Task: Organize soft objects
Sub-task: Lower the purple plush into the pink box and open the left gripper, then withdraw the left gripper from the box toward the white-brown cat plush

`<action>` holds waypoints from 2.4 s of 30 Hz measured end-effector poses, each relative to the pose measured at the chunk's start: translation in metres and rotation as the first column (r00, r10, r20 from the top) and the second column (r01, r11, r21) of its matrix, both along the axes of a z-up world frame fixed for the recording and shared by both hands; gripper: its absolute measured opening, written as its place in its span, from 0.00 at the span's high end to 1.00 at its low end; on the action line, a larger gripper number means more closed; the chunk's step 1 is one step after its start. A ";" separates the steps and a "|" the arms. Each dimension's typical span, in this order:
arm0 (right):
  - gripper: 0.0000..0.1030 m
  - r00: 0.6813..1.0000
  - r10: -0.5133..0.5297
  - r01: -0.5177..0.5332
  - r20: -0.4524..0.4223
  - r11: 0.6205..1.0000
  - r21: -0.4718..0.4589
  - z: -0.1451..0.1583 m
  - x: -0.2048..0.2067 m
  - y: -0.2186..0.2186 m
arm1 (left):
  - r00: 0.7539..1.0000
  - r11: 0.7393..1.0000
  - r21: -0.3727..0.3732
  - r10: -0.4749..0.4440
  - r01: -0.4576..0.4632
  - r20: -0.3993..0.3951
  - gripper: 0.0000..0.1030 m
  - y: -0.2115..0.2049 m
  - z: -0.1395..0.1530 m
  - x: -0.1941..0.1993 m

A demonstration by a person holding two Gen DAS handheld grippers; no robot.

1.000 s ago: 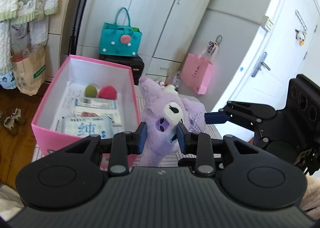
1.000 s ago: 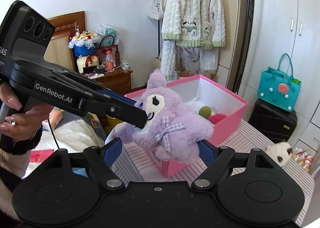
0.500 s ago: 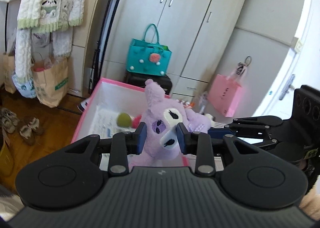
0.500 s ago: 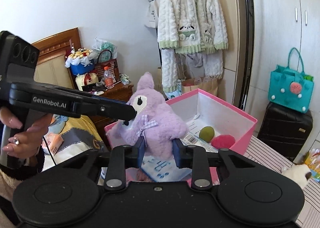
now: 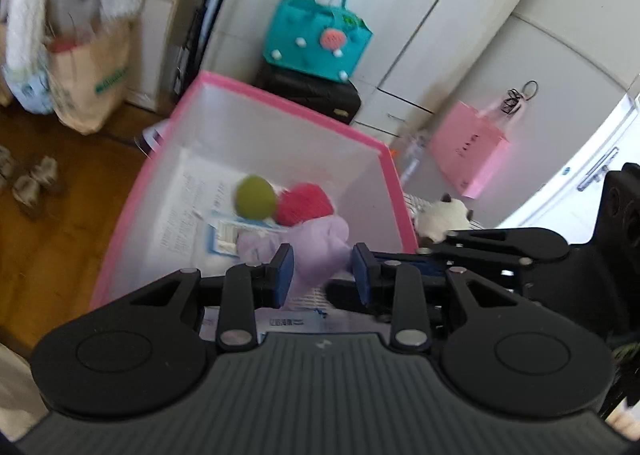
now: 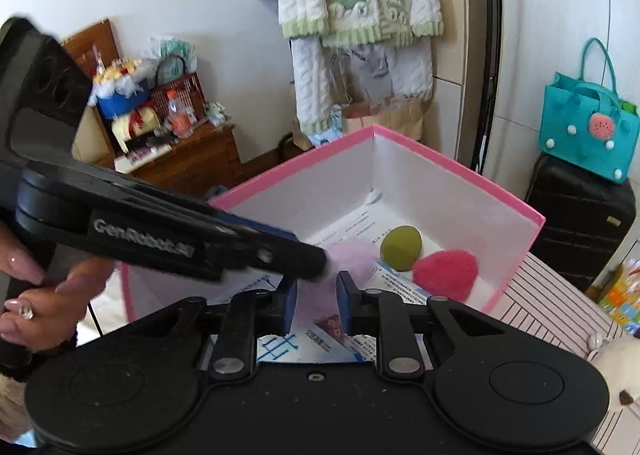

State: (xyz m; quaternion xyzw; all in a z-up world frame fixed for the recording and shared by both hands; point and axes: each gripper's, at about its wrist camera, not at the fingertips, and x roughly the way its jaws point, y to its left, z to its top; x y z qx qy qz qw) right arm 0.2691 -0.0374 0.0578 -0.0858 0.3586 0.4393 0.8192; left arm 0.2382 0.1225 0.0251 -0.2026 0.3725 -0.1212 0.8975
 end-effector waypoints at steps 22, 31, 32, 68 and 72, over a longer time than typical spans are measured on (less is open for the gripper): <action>0.71 0.991 -0.100 0.109 0.086 0.988 -0.111 -0.005 0.004 -0.017 | 0.999 1.000 0.009 -0.001 0.001 -0.051 0.57 -0.011 0.005 0.000; 0.68 0.998 -0.059 0.059 0.017 0.997 -0.048 0.010 -0.019 -0.029 | 0.998 0.985 0.172 0.020 -0.011 -0.053 0.51 -0.014 0.039 -0.037; 0.68 0.999 -0.051 0.051 0.005 0.998 -0.036 0.013 -0.022 -0.031 | 0.998 0.982 0.190 0.010 0.001 -0.058 0.51 -0.015 0.043 -0.041; 0.48 0.988 -0.021 0.026 0.152 0.999 -0.028 0.080 -0.171 -0.135 | 0.982 0.902 0.394 -0.191 0.175 0.000 0.42 -0.086 0.098 -0.171; 0.47 0.989 -0.047 0.052 0.143 0.998 -0.034 0.068 -0.179 -0.152 | 0.973 0.882 0.420 -0.233 0.213 -0.005 0.42 -0.105 0.093 -0.182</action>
